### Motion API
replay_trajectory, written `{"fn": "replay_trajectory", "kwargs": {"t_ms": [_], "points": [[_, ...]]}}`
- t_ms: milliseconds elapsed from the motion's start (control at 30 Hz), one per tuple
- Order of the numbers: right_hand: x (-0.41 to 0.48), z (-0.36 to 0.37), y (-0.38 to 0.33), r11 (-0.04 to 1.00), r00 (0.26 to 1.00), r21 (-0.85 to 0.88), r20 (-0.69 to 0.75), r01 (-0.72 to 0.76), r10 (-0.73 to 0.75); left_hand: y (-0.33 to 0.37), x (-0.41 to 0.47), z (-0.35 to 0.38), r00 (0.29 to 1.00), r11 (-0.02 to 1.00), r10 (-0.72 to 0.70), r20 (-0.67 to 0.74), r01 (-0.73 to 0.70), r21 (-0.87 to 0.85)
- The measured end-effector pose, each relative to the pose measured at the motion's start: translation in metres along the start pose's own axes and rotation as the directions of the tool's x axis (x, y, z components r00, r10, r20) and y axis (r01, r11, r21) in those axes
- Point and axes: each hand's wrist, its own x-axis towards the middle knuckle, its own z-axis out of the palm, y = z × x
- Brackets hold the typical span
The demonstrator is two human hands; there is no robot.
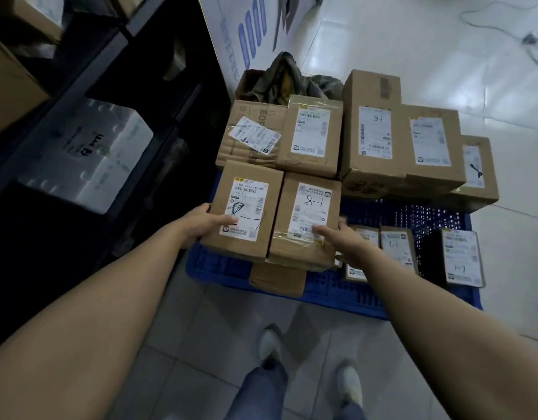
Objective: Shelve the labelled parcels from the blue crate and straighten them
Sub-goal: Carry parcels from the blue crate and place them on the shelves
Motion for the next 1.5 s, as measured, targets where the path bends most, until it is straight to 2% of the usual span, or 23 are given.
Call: {"fn": "replay_trajectory", "kwargs": {"t_ms": [133, 233, 433, 700, 800, 933, 1033, 1167, 1300, 1500], "points": [[0.006, 0.009, 0.01, 0.977, 0.998, 0.205, 0.034, -0.066, 0.061, -0.011, 0.004, 0.006, 0.999, 0.994, 0.024, 0.043, -0.02, -0.106], [0.002, 0.02, 0.02, 0.913, 0.997, 0.402, 0.043, -0.077, 0.065, -0.019, 0.004, 0.006, 1.0, 0.991, 0.008, -0.007, -0.009, -0.136], [-0.026, 0.023, 0.028, 0.871, 0.992, 0.482, 0.124, -0.094, 0.038, -0.029, -0.023, 0.003, 0.996, 0.986, -0.048, -0.077, 0.035, -0.163], [-0.072, 0.01, 0.005, 0.901, 0.99, 0.432, 0.115, 0.026, -0.084, -0.025, -0.081, 0.004, 0.993, 0.947, 0.011, -0.114, -0.047, -0.318], [-0.089, 0.003, -0.016, 0.924, 0.982, 0.366, 0.104, 0.112, -0.16, -0.017, -0.108, 0.004, 0.982, 0.926, 0.048, -0.18, -0.112, -0.361], [-0.12, -0.007, -0.048, 0.94, 0.956, 0.291, 0.177, 0.176, -0.233, -0.007, -0.152, 0.01, 0.944, 0.87, 0.111, -0.309, -0.243, -0.428], [-0.144, -0.011, -0.062, 0.941, 0.91, 0.239, 0.285, 0.239, -0.303, -0.009, -0.194, 0.016, 0.909, 0.821, 0.136, -0.394, -0.326, -0.469], [-0.183, -0.002, -0.079, 0.946, 0.831, 0.184, 0.454, 0.266, -0.322, -0.026, -0.26, 0.021, 0.893, 0.748, 0.167, -0.418, -0.391, -0.536], [-0.221, 0.034, -0.093, 0.929, 0.786, 0.136, 0.499, 0.344, -0.364, -0.065, -0.328, 0.021, 0.832, 0.667, 0.15, -0.534, -0.484, -0.566], [-0.286, 0.136, -0.081, 0.897, 0.636, -0.002, 0.706, 0.442, -0.311, -0.161, -0.432, 0.022, 0.692, 0.536, -0.04, -0.721, -0.594, -0.6]]}}
